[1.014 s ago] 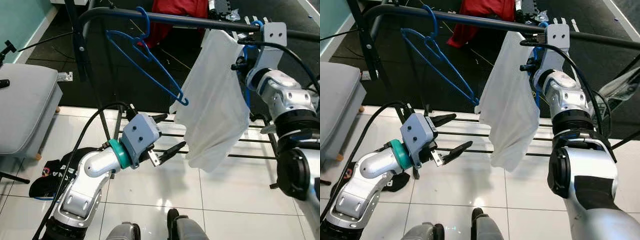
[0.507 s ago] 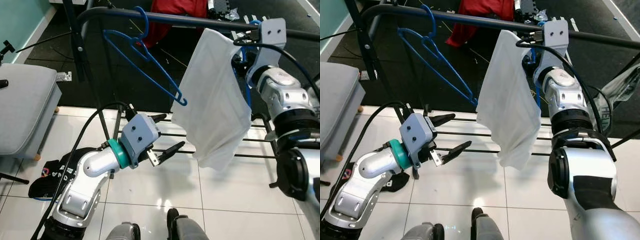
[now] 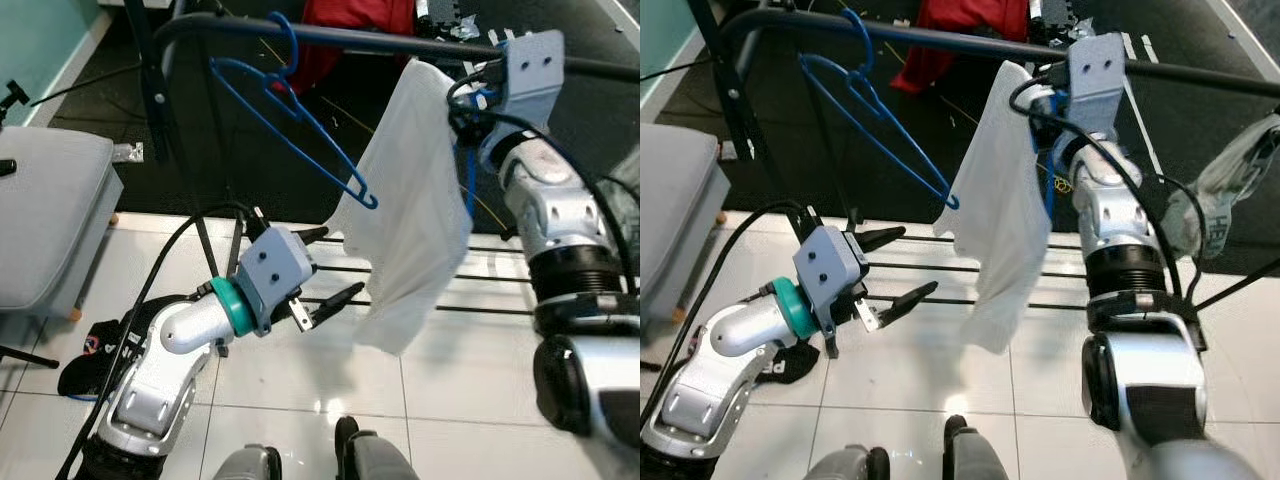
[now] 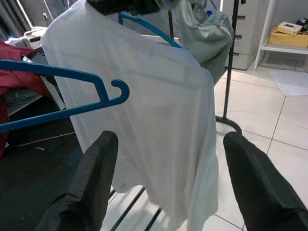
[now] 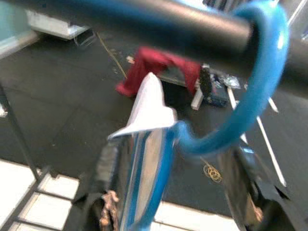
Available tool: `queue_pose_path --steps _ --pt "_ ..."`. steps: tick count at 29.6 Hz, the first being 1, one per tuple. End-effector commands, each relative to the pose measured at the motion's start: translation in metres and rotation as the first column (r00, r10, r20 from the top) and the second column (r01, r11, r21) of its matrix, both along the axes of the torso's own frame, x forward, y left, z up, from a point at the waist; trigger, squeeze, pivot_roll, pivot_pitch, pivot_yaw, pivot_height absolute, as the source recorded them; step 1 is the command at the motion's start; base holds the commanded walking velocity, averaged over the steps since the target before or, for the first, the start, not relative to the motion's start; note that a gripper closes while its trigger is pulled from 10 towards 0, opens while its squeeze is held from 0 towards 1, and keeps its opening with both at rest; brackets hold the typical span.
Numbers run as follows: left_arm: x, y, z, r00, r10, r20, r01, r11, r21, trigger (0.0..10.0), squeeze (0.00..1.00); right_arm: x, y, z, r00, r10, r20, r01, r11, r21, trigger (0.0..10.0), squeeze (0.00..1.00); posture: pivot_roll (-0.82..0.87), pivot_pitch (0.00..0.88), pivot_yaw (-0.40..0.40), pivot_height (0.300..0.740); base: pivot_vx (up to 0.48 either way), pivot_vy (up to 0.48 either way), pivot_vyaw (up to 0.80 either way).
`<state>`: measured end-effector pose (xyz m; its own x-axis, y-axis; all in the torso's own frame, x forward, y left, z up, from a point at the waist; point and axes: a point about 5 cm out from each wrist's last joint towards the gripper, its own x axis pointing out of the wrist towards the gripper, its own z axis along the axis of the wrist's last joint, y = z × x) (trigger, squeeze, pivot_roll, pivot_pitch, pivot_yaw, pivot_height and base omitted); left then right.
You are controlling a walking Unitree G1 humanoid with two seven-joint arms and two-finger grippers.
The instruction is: Hang hanger
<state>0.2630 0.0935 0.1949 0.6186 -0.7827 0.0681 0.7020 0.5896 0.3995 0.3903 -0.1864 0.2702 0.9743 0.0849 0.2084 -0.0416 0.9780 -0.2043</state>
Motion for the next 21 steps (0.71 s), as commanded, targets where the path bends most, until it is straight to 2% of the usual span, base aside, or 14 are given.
queue_pose_path --steps 1,8,10,12,17,18,19,20,21 --pt "-0.005 -0.001 -0.001 1.000 -0.016 -0.007 0.016 1.000 0.003 10.0 0.00 -0.006 0.003 0.003 1.000 0.005 0.031 -0.005 1.000 0.002 10.0 0.00 -0.02 0.152 0.021 0.740 0.000 0.000 0.00" --pt "-0.005 0.001 0.001 1.000 -0.008 -0.001 0.008 1.000 -0.009 10.0 0.00 -0.033 0.021 -0.008 0.992 0.053 0.115 -0.053 0.999 -0.005 10.0 0.00 -0.03 0.156 0.030 0.740 0.000 0.000 0.00" --pt "-0.005 0.001 0.001 1.000 -0.008 -0.001 0.008 1.000 -0.009 10.0 0.00 -0.033 0.021 -0.008 0.992 0.053 0.115 -0.053 0.999 -0.005 10.0 0.00 -0.03 0.156 0.030 0.740 0.000 0.000 0.00" --pt "-0.005 0.001 0.002 1.000 -0.005 0.003 0.005 1.000 -0.019 10.0 0.00 -0.047 0.026 -0.011 0.989 0.054 0.137 -0.055 0.998 0.001 10.0 0.00 -0.03 0.161 0.034 0.740 0.000 0.000 0.00" --pt "-0.005 0.000 0.003 1.000 -0.004 0.005 0.004 1.000 -0.025 10.0 0.00 -0.052 0.027 -0.011 0.988 0.051 0.148 -0.053 0.999 0.006 10.0 0.00 -0.03 0.161 0.035 0.740 0.000 0.000 0.00" --pt "-0.005 0.001 0.004 1.000 -0.001 0.007 0.001 0.999 -0.032 10.0 0.00 -0.059 0.029 -0.012 0.984 0.057 0.166 -0.059 0.998 0.006 10.0 0.00 -0.03 0.163 0.032 0.740 0.000 0.000 0.00" --pt "-0.005 0.001 0.004 1.000 -0.001 0.007 0.001 0.999 -0.032 10.0 0.00 -0.059 0.029 -0.012 0.984 0.057 0.166 -0.059 0.998 0.006 10.0 0.00 -0.03 0.163 0.032 0.740 0.000 0.000 0.00" --pt "-0.005 0.002 0.003 1.000 0.016 0.005 -0.016 0.999 -0.044 10.0 0.00 -0.069 0.036 -0.014 0.974 0.108 0.197 -0.113 0.994 0.014 10.0 0.00 -0.03 0.168 0.032 0.740 0.000 0.000 0.00" --pt "-0.005 0.002 0.003 1.000 0.016 0.005 -0.016 0.999 -0.044 10.0 0.00 -0.069 0.036 -0.014 0.974 0.108 0.197 -0.113 0.994 0.014 10.0 0.00 -0.03 0.168 0.032 0.740 0.000 0.000 0.00"
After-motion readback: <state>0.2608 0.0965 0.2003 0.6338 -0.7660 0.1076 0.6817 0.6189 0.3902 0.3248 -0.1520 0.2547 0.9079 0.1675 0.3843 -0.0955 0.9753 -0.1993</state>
